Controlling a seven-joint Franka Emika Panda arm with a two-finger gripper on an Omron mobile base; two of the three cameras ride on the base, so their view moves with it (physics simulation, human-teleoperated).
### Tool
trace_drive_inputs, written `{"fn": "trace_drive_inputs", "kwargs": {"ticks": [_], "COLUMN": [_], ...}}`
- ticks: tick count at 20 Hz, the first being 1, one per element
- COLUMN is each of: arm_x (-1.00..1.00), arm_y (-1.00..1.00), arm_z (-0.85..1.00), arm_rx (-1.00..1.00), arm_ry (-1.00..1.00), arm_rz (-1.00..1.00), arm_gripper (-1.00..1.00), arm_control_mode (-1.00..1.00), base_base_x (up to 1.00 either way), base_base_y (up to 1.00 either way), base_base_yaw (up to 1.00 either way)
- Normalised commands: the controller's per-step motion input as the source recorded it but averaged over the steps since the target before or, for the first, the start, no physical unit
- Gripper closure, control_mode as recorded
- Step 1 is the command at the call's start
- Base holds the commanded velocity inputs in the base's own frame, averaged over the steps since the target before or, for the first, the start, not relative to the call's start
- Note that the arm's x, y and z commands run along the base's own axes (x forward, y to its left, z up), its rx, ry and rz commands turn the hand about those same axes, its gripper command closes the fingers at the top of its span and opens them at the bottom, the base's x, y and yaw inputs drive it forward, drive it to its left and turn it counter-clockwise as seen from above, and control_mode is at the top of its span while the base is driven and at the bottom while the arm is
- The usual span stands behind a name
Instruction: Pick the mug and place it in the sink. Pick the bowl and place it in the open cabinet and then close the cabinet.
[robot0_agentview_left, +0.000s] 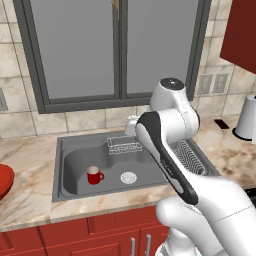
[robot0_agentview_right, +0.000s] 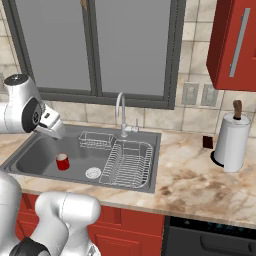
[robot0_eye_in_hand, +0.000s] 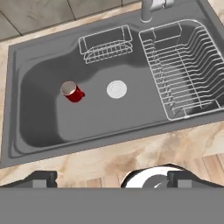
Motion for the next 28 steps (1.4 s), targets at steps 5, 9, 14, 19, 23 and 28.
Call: {"fn": "trace_drive_inputs", "kwargs": {"ticks": [5, 9, 14, 19, 23, 28], "arm_x": [-0.09, -0.01, 0.00, -0.03, -0.01, 0.00], "arm_y": [-0.06, -0.13, -0.18, -0.02, 0.00, 0.08], "arm_z": [0.16, 0.30, 0.35, 0.18, 0.00, 0.00], "arm_rx": [0.00, 0.00, -0.01, -0.04, -0.08, -0.05], "arm_ry": [-0.03, 0.00, 0.01, 0.00, -0.06, 0.00], "arm_rz": [0.17, 0.23, 0.24, 0.14, 0.00, 0.00], "arm_gripper": [-1.00, -1.00, -1.00, -1.00, -1.00, -1.00], "arm_control_mode": [-1.00, -1.00, -1.00, -1.00, -1.00, 1.00], "base_base_x": [0.00, 0.00, 0.00, 0.00, 0.00, 0.00], "base_base_y": [0.00, 0.00, 0.00, 0.00, 0.00, 0.28], "base_base_yaw": [0.00, 0.00, 0.00, 0.00, 0.00, 0.00]}}
